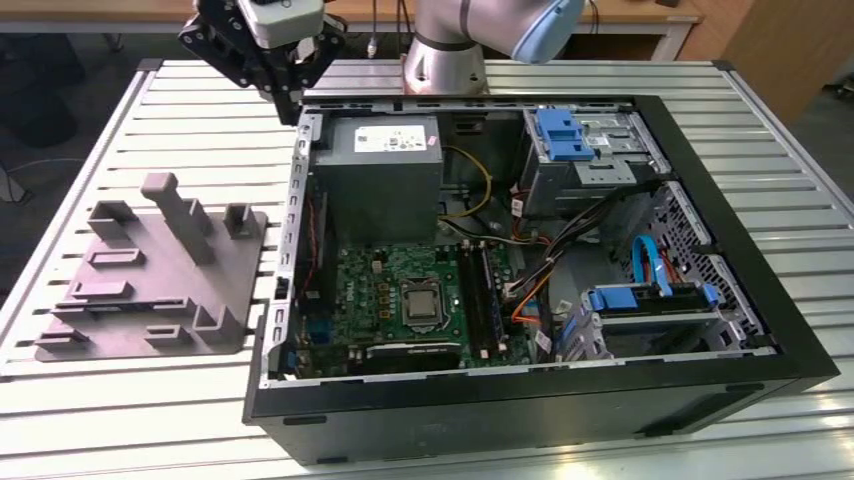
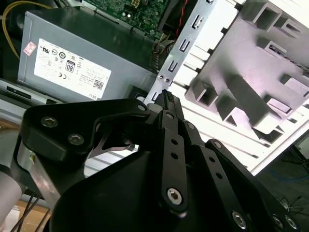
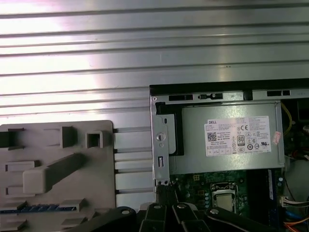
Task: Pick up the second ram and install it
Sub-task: 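Reach for the second ram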
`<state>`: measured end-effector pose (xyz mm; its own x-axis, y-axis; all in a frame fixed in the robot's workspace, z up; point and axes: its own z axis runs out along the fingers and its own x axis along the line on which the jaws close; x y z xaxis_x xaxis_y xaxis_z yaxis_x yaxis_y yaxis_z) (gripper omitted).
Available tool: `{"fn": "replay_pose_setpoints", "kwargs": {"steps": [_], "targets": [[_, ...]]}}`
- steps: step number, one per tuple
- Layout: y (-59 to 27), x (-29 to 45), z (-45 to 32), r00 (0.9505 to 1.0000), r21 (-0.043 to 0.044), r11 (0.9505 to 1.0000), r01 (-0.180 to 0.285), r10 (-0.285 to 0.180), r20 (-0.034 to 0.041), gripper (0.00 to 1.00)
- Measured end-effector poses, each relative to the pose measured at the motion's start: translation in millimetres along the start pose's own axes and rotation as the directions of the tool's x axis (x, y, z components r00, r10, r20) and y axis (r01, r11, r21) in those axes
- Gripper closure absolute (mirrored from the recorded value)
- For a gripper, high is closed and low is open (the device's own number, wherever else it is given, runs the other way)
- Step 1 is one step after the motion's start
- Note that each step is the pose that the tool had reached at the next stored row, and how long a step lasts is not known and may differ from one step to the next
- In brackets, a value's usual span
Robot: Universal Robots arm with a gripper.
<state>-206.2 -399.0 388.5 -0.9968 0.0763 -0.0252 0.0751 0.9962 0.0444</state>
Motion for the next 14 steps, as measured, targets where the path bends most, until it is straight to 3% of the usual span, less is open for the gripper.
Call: {"fn": "replay_pose_setpoints", "kwargs": {"steps": [14], "targets": [[-1.3, 14.0, 5.1, 1.0, 0.0, 1.0, 0.0, 0.0, 0.0, 0.9]]}}
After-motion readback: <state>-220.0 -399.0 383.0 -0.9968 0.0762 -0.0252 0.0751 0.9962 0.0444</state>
